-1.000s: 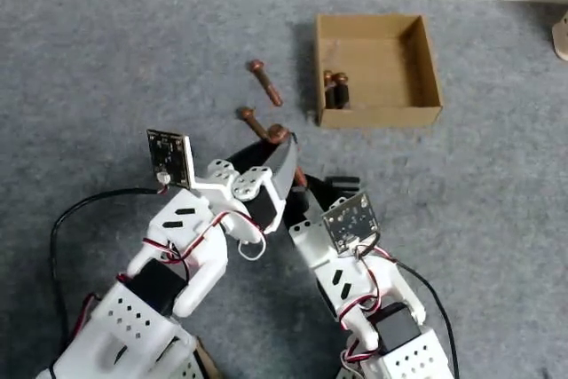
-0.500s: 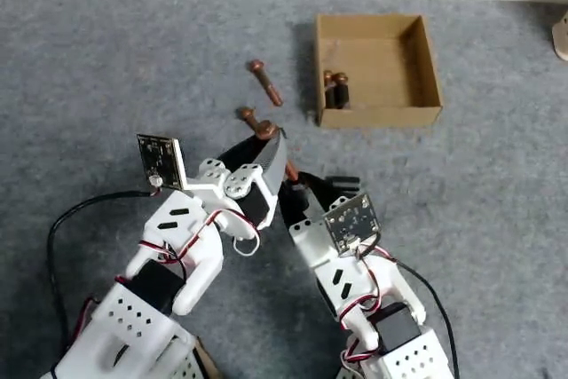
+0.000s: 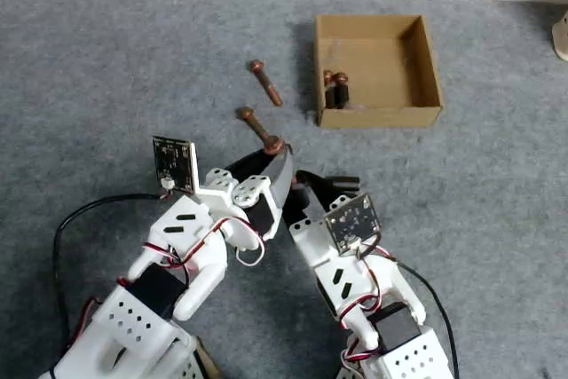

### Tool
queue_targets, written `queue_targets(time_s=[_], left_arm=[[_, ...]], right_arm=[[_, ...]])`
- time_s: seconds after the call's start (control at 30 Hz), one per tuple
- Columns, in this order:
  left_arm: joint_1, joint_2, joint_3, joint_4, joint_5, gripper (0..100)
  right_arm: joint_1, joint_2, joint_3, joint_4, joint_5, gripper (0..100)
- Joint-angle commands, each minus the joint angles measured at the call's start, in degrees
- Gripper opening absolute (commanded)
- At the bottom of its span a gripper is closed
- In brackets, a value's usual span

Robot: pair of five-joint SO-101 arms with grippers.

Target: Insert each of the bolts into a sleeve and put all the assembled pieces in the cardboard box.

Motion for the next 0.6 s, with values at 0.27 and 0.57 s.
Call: queue_targets(time_s=[0.27,0.57], left_arm=[[4.97,-0.75,1.10,3.78,0.00,1],[9.54,-0.75,4.35,5.54,-7.91,40]], right_arm=[[3.21,-1.27,7.52,-1.89,-0.79,0.5],[4.18,-1.27,7.69,-1.63,-0.88,0.5]])
